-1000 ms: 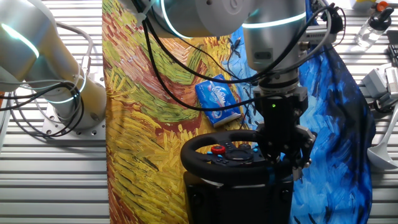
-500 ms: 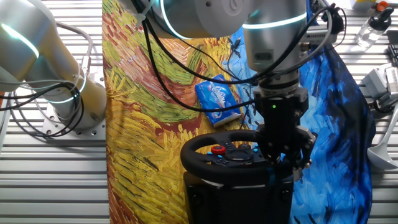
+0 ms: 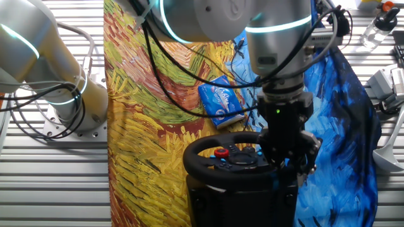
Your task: Rotate the steering wheel 90 degrees counterclockwise
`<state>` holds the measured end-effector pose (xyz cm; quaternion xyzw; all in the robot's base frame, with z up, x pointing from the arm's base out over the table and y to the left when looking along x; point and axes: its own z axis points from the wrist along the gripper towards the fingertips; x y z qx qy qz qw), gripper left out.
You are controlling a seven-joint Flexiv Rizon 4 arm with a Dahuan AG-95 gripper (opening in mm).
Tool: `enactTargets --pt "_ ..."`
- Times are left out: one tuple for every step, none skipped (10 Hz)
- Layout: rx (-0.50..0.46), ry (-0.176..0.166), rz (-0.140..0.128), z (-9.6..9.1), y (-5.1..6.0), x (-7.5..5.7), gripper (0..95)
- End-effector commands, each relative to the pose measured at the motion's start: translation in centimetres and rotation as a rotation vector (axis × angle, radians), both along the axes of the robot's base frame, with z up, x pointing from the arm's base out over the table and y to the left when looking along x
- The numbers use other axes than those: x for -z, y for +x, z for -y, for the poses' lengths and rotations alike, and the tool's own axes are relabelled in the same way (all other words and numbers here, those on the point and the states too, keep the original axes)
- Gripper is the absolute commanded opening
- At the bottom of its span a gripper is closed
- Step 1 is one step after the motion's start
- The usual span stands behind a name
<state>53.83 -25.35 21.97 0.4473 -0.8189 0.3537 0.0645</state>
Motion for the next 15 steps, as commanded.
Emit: enactTargets --pt "0.005 0.022 0.001 0.4 -0.1 0.2 0.0" --pt "0.004 0.022 0.000 0.5 -0.1 0.3 0.0" --pt "-0.005 0.018 -0.007 0.7 -0.1 0.2 0.0" --pt "-0.016 0.017 -0.016 0.9 0.0 0.0 0.0" --pt "-0.025 0.025 -0.027 1.0 0.2 -0.2 0.0" --pt "-0.017 0.051 -0.033 1.1 0.3 0.0 0.0" --pt "-0.017 0.079 -0.035 1.2 0.3 0.6 0.0" --pt "-0.028 0.098 -0.039 1.3 0.3 1.2 0.0" --pt "-0.052 0.092 -0.053 1.3 0.5 1.0 0.0" --pt "-0.063 0.092 -0.064 1.3 0.7 0.7 0.0" --pt "-0.065 0.102 -0.072 1.3 0.9 0.7 0.0" --pt "-0.066 0.114 -0.075 1.2 0.9 0.9 0.0" --pt "-0.064 0.140 -0.072 1.3 0.9 1.6 0.0" --pt "-0.075 0.151 -0.077 1.2 0.9 1.9 0.0" --pt "-0.089 0.147 -0.086 1.2 1.1 1.8 0.0"
